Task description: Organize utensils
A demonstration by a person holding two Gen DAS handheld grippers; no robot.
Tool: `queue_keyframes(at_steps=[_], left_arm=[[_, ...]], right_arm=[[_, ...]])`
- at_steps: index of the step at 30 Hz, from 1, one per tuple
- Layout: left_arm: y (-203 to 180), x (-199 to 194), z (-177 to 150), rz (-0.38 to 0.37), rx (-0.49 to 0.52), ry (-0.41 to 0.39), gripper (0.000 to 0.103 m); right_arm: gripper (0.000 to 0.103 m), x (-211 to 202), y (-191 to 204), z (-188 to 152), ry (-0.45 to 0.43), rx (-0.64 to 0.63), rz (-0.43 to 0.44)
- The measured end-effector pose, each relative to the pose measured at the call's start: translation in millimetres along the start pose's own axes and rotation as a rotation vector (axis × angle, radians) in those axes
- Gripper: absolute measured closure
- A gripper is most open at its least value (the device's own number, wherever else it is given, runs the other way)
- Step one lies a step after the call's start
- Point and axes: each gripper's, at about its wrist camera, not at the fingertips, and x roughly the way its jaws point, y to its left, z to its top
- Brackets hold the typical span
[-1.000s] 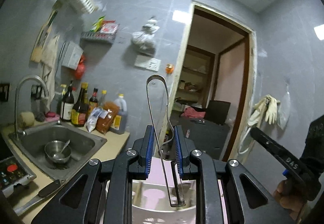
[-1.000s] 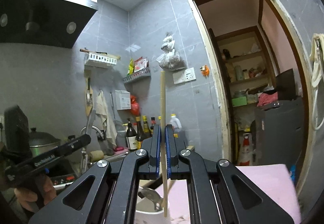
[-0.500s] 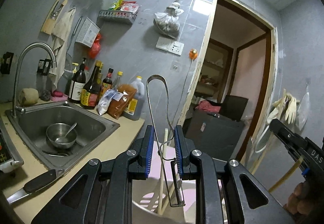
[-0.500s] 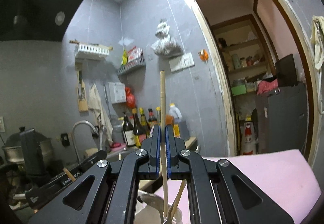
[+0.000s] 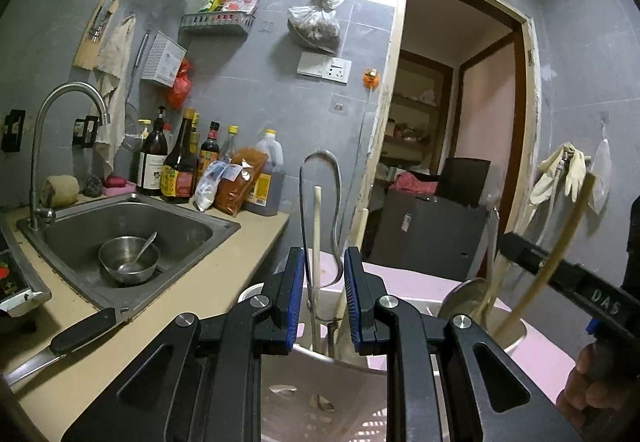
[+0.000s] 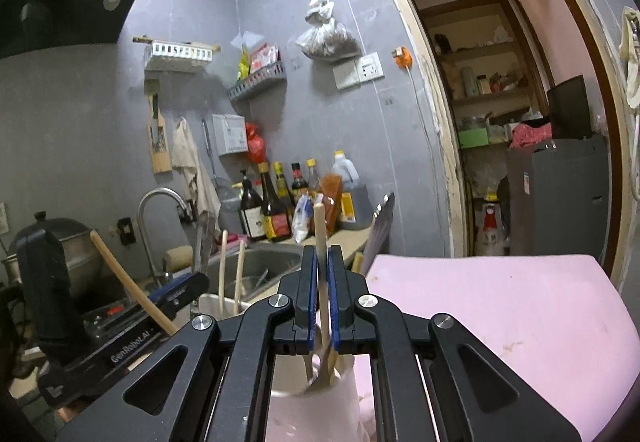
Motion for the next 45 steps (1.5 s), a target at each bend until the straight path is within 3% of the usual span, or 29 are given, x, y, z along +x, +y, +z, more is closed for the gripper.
queue_keyframes(at_steps=[4, 6, 15, 29, 34, 36, 37, 45], left_arm=[[3, -7, 3, -0.030, -0.031, 0.011, 0.086], [4, -10, 5, -0.039, -0.040, 0.015, 0.086], [-1, -27, 11, -0.062, -0.057, 0.035, 0.074], [-39, -49, 15, -0.043, 0.021, 0.094, 0.043], [-52, -56, 10, -0.063, 0.028, 0.108, 0.022], [-55, -58, 10, -0.068, 0.029, 0.117, 0.016], [-58, -60, 8, -0.071, 0.029, 0.126, 0.011], [-77, -79, -3, -0.089, 0.032, 0.163, 0.003]], right_arm=[[0.092, -1, 2, -3, 0.020, -0.006, 0.000], [0.083, -3, 3, -3, 0.020, -0.008, 0.003], [0.080, -25, 6, -2, -0.012, -0.032, -0.034], [0.056, -80, -14, 5, -0.036, -0.030, -0.155], [0.043, -103, -24, 4, -0.020, -0.032, -0.218], [0.030, -115, -29, 2, -0.017, -0.024, -0.245], [0.029, -121, -30, 2, -0.015, -0.023, -0.253], [0.014, -160, -34, -5, 0.013, -0.030, -0.298]])
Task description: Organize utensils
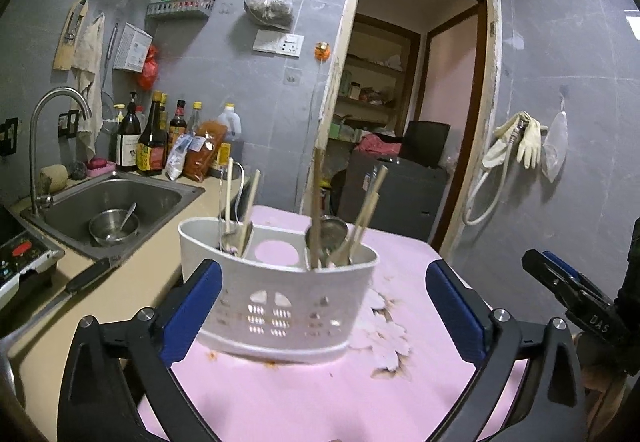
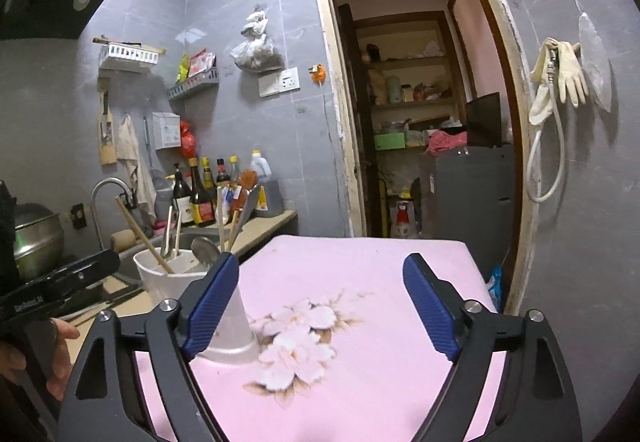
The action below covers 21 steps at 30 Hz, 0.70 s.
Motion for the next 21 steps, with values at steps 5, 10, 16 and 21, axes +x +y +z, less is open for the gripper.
queue_keyframes(at_steps=[5, 10, 16, 21], left_arm=[[-10, -12, -13, 0.019, 0.009, 0.022, 0.003], [-21, -28, -32, 0.047, 0.034, 0.027, 0.003], [-28, -46, -55, 0.092, 0.063, 0.012, 0.003], [-32, -58, -70, 0.114, 0.085, -0.003, 0.003]], right_arm=[[0.000, -26, -1, -8, 0.028, -0.003, -0.007], [0.000, -52, 2, -18, 0.028, -0.017, -0.041], [0.000, -75, 9, -36, 0.015, -0.032, -0.084], [0.000, -87, 14, -54, 0.003, -0.059, -0.129]])
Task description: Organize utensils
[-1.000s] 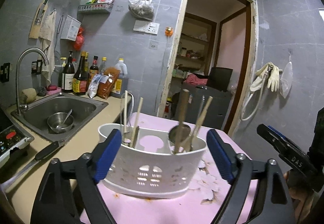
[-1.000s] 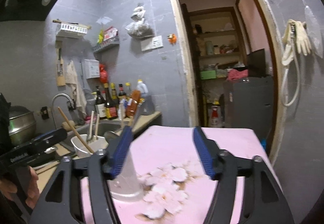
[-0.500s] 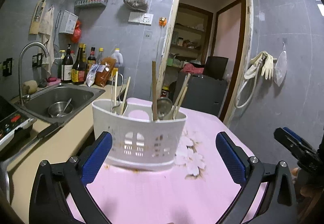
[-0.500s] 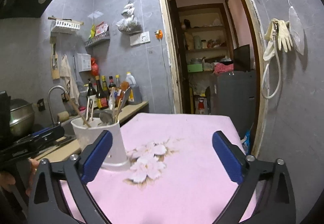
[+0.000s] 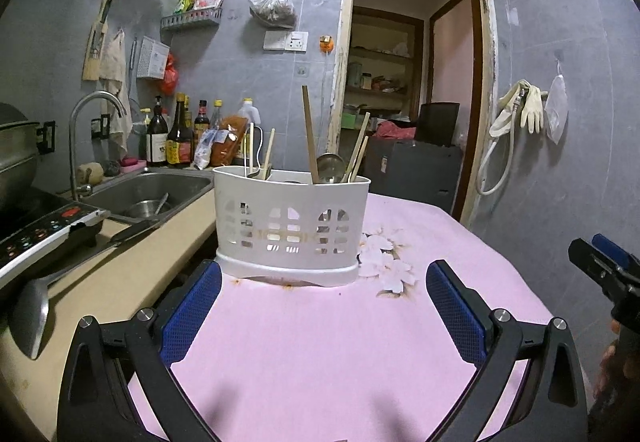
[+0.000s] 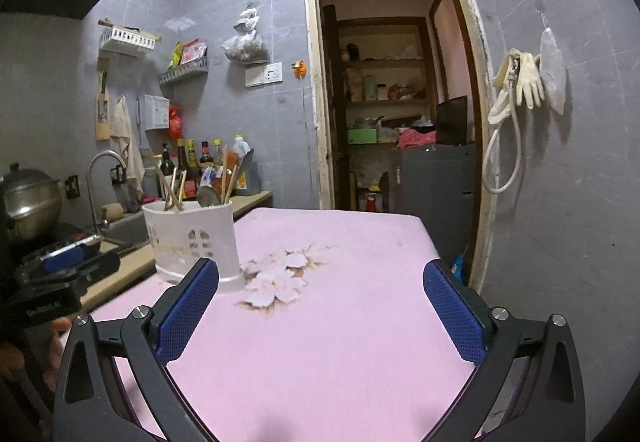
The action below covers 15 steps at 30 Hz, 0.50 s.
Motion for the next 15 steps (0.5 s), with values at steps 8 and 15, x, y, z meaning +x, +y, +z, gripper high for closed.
queue_keyframes(at_steps=[8, 15], left_arm=[[-5, -15, -14, 0.018, 0.039, -0.059, 0.003], [-10, -20, -18, 0.011, 0.045, -0.073, 0.003]], right_arm=[[0.000, -10, 1, -16, -0.027, -0.036, -0.073], [0.000, -11, -1, -18, -0.018, -0.028, -0.068]])
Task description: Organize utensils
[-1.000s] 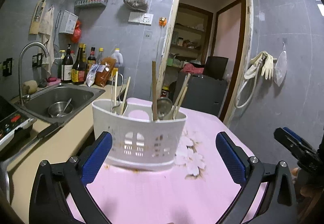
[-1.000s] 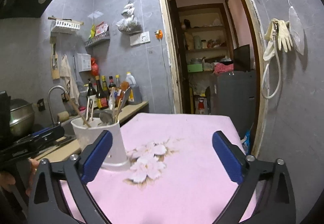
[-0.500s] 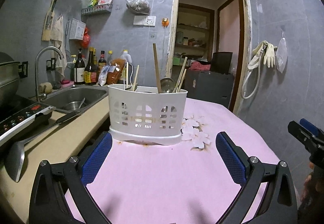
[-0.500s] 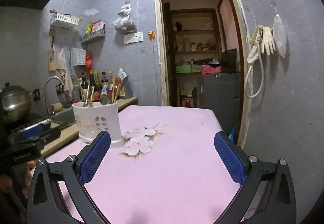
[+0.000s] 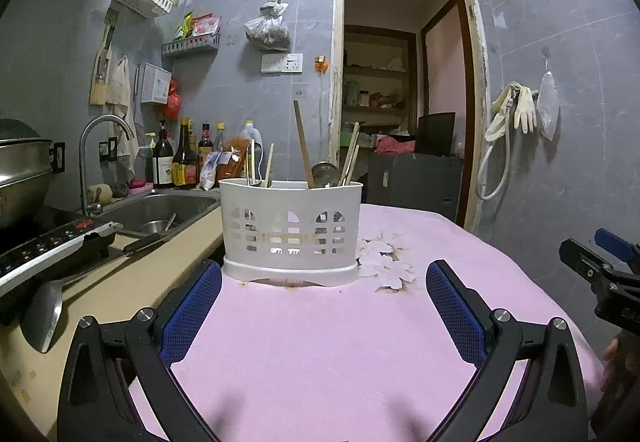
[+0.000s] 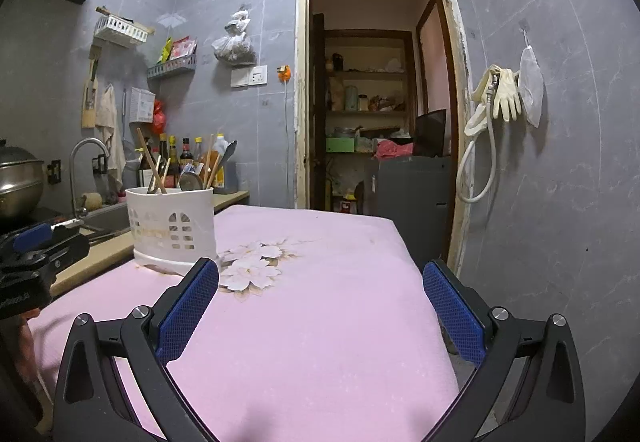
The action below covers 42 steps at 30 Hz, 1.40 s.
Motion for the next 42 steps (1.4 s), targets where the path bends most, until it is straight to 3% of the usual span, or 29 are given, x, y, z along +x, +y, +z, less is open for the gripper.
queue_keyframes(at_steps=[42], left_arm=[[5.2, -3.9, -5.1, 0.001, -0.042, 0.014, 0.003]], right_arm=[[0.000, -3.6, 0.2, 0.7, 0.003, -0.002, 0.004]])
